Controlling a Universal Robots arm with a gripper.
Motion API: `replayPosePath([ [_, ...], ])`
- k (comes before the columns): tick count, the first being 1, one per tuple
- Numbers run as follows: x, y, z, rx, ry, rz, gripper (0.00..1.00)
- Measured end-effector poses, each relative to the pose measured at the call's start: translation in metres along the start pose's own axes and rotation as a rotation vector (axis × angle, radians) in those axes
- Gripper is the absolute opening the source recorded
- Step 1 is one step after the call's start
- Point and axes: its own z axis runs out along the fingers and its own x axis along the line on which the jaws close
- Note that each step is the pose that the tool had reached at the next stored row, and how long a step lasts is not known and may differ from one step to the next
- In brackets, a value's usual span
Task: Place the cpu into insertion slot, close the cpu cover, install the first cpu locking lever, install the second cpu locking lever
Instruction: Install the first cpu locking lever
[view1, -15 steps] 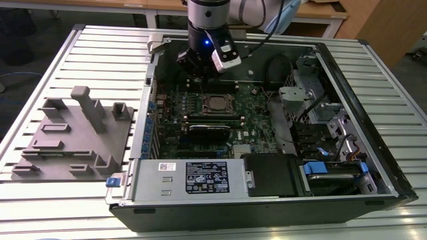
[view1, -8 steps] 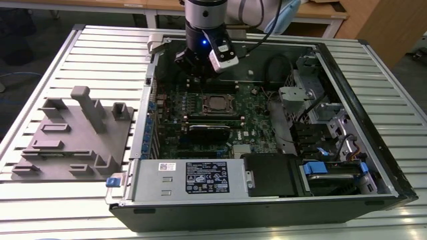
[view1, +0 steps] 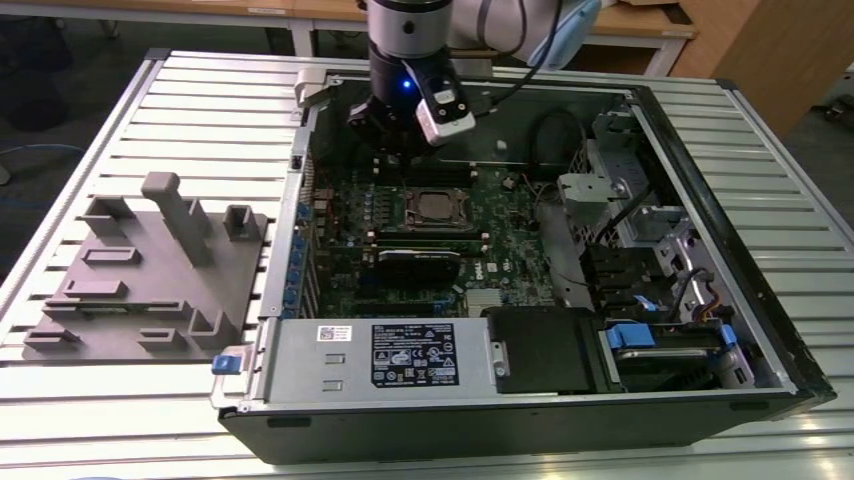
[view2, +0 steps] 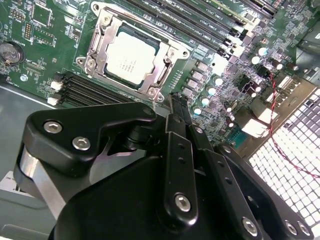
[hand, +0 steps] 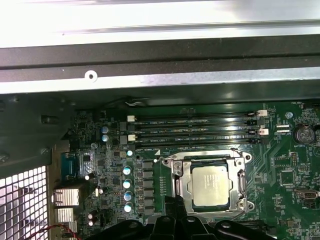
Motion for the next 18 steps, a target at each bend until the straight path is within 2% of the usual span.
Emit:
replayPosePath([
  [18,0.0078,-0.0004,-0.0001,0.0001,-0.0001,0.000,0.10],
])
